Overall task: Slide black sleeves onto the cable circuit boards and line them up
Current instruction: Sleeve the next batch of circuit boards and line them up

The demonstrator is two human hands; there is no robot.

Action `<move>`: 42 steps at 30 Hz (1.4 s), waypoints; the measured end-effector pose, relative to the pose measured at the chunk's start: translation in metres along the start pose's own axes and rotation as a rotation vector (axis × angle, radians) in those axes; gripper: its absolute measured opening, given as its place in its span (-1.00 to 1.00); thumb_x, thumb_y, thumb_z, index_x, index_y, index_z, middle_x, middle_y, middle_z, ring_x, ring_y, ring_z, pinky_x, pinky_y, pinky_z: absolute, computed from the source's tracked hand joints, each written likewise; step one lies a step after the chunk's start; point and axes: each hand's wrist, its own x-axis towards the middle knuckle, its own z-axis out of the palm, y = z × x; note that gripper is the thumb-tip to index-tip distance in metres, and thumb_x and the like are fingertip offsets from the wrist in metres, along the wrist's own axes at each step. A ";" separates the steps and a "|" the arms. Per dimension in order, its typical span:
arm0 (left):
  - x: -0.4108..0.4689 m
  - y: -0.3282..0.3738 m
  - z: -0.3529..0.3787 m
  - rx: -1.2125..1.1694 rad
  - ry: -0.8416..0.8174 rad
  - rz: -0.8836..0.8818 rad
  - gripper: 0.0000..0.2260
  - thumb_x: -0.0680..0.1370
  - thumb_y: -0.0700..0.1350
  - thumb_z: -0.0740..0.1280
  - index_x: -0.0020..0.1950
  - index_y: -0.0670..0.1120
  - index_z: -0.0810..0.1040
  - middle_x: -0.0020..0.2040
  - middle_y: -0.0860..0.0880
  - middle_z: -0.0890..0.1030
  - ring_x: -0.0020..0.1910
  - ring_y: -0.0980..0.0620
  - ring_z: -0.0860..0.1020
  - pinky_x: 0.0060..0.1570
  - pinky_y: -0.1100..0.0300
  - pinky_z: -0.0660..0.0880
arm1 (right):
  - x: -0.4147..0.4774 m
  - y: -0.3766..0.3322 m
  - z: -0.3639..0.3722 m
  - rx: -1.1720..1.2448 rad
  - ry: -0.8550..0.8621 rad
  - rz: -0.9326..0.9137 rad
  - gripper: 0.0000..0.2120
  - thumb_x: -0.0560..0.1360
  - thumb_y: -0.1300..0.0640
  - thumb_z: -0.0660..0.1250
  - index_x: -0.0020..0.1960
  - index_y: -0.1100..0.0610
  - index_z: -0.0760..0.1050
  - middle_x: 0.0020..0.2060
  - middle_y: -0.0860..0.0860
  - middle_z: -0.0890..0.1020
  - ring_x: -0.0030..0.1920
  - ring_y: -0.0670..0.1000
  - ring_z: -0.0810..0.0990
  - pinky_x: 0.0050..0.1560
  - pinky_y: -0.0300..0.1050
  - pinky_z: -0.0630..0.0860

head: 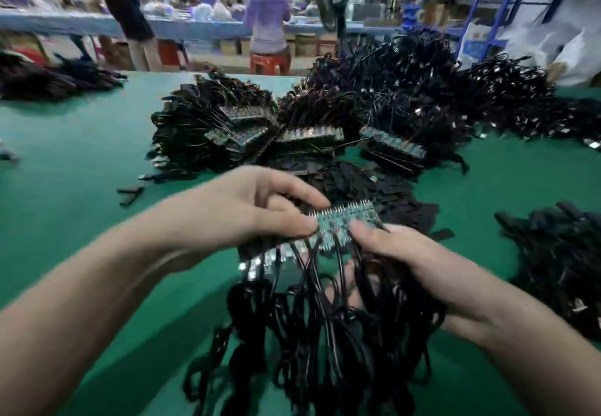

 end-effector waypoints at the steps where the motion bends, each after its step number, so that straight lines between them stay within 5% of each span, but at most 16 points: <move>1: 0.000 -0.009 0.004 -0.037 0.044 -0.033 -0.77 0.46 -0.03 0.55 0.11 0.03 0.70 -0.23 0.00 0.67 -0.30 0.14 0.56 -0.28 0.38 0.46 | 0.001 0.008 -0.002 -0.005 0.033 -0.032 -0.36 0.35 -0.37 0.47 0.14 0.15 0.71 0.02 0.22 0.74 -0.07 0.11 0.75 -0.12 -0.08 0.67; 3: 0.000 -0.030 0.010 -0.024 0.169 -0.077 -0.77 0.43 0.04 0.51 0.07 0.05 0.72 -0.18 -0.04 0.67 -0.22 0.12 0.57 -0.13 0.32 0.46 | -0.008 0.027 -0.007 0.022 0.121 -0.023 -0.74 0.49 -0.11 0.43 0.04 0.04 0.73 -0.03 0.17 0.76 -0.10 0.07 0.76 -0.19 -0.13 0.67; 5: -0.004 -0.047 0.010 -0.024 0.195 -0.139 -0.74 0.43 0.11 0.48 0.09 0.10 0.72 -0.11 -0.08 0.66 -0.15 0.09 0.56 -0.01 0.25 0.46 | -0.013 0.041 -0.014 -0.043 0.241 0.036 -0.81 0.56 -0.07 0.38 0.00 -0.02 0.73 -0.10 0.05 0.78 -0.09 -0.02 0.76 -0.19 -0.24 0.64; 10: -0.017 -0.068 0.005 -0.004 0.117 -0.226 -0.68 0.39 0.13 0.51 0.12 0.14 0.71 -0.18 -0.03 0.65 -0.16 0.04 0.53 -0.06 0.27 0.48 | -0.018 0.049 -0.009 -0.181 0.327 0.182 -0.46 0.50 -0.14 0.39 0.18 0.33 0.56 -0.10 0.14 0.76 -0.14 0.06 0.75 -0.11 -0.09 0.64; 13: -0.020 -0.074 0.003 -0.016 0.128 -0.196 -0.67 0.37 0.12 0.52 0.12 0.12 0.72 -0.25 0.03 0.59 -0.25 0.10 0.51 -0.18 0.34 0.47 | -0.017 0.043 -0.007 -0.370 0.396 0.163 -0.42 0.44 -0.22 0.43 0.11 0.31 0.58 -0.08 0.22 0.74 -0.15 0.03 0.68 0.10 0.23 0.60; 14: -0.022 -0.077 0.003 -0.029 0.136 -0.174 -0.67 0.37 0.11 0.52 0.11 0.11 0.72 -0.26 0.02 0.58 -0.28 0.12 0.50 -0.22 0.36 0.47 | -0.015 0.040 -0.007 -0.484 0.461 0.093 -0.53 0.46 -0.23 0.43 0.08 0.18 0.63 -0.05 0.11 0.75 -0.11 -0.07 0.68 0.17 0.18 0.60; 17: -0.025 -0.081 0.006 -0.078 0.177 -0.099 -0.71 0.38 -0.02 0.53 0.09 0.05 0.75 -0.33 0.00 0.55 -0.38 0.15 0.51 -0.31 0.39 0.46 | -0.005 0.023 0.005 -0.853 0.662 -0.188 -0.68 0.47 -0.28 0.34 0.12 -0.15 0.60 0.01 -0.30 0.66 0.04 -0.39 0.56 0.03 -0.45 0.45; 21: -0.024 -0.082 0.015 -0.112 0.240 0.013 -0.72 0.36 -0.16 0.52 0.07 -0.10 0.74 -0.40 0.05 0.51 -0.50 0.21 0.43 -0.41 0.43 0.41 | 0.022 0.016 0.029 -1.067 0.461 -0.223 -0.66 0.50 -0.32 0.23 0.05 -0.15 0.62 -0.09 -0.29 0.66 -0.03 -0.30 0.58 -0.01 -0.25 0.51; 25: -0.025 -0.083 0.017 -0.140 0.293 0.062 -0.70 0.36 -0.15 0.54 0.07 -0.13 0.67 -0.38 0.02 0.56 -0.46 0.17 0.50 -0.38 0.38 0.44 | 0.034 0.017 0.031 -0.984 0.382 -0.169 -0.79 0.48 -0.23 0.39 -0.13 -0.10 0.62 -0.25 -0.15 0.64 -0.21 -0.17 0.57 -0.16 -0.17 0.47; 27: -0.024 -0.084 0.016 -0.054 0.295 0.051 -0.81 0.40 -0.02 0.56 -0.08 -0.06 0.68 -0.37 0.03 0.59 -0.43 0.16 0.49 -0.34 0.36 0.42 | 0.033 0.018 0.027 -0.913 0.368 -0.168 -0.82 0.49 -0.18 0.43 -0.16 -0.09 0.63 -0.26 -0.08 0.65 -0.26 -0.10 0.57 -0.17 -0.10 0.49; 30: -0.025 -0.088 0.016 0.140 0.231 0.073 -0.73 0.48 0.19 0.45 -0.27 0.03 0.64 -0.40 0.08 0.57 -0.41 0.18 0.44 -0.35 0.34 0.37 | 0.031 0.023 0.023 -0.847 0.325 -0.150 -0.82 0.50 -0.18 0.44 -0.14 -0.09 0.65 -0.25 -0.07 0.68 -0.27 -0.09 0.60 -0.18 -0.09 0.51; 35: -0.025 -0.087 0.021 0.116 0.159 0.098 -0.71 0.58 0.08 0.40 -0.30 0.00 0.58 -0.45 0.13 0.51 -0.46 0.22 0.34 -0.42 0.38 0.28 | 0.031 0.031 0.023 -0.691 0.253 -0.124 -0.87 0.53 -0.06 0.46 -0.11 -0.02 0.67 -0.25 -0.08 0.71 -0.28 -0.22 0.59 -0.15 -0.21 0.49; 39: -0.026 -0.084 0.020 -0.011 0.131 0.101 -0.73 0.59 -0.04 0.35 -0.27 -0.12 0.59 -0.45 0.14 0.51 -0.48 0.27 0.36 -0.42 0.47 0.29 | 0.034 0.033 0.025 -0.492 0.215 -0.136 -0.92 0.54 0.08 0.48 -0.12 0.06 0.68 -0.28 -0.02 0.71 -0.27 -0.16 0.61 -0.12 -0.15 0.50; 42: -0.027 -0.081 0.020 -0.081 0.119 0.070 -0.74 0.54 0.05 0.36 -0.28 -0.06 0.61 -0.48 0.12 0.50 -0.52 0.23 0.34 -0.48 0.44 0.27 | 0.034 0.034 0.023 -0.398 0.191 -0.123 -0.93 0.55 0.12 0.48 -0.10 0.10 0.69 -0.23 0.13 0.72 -0.25 -0.05 0.64 -0.08 -0.06 0.55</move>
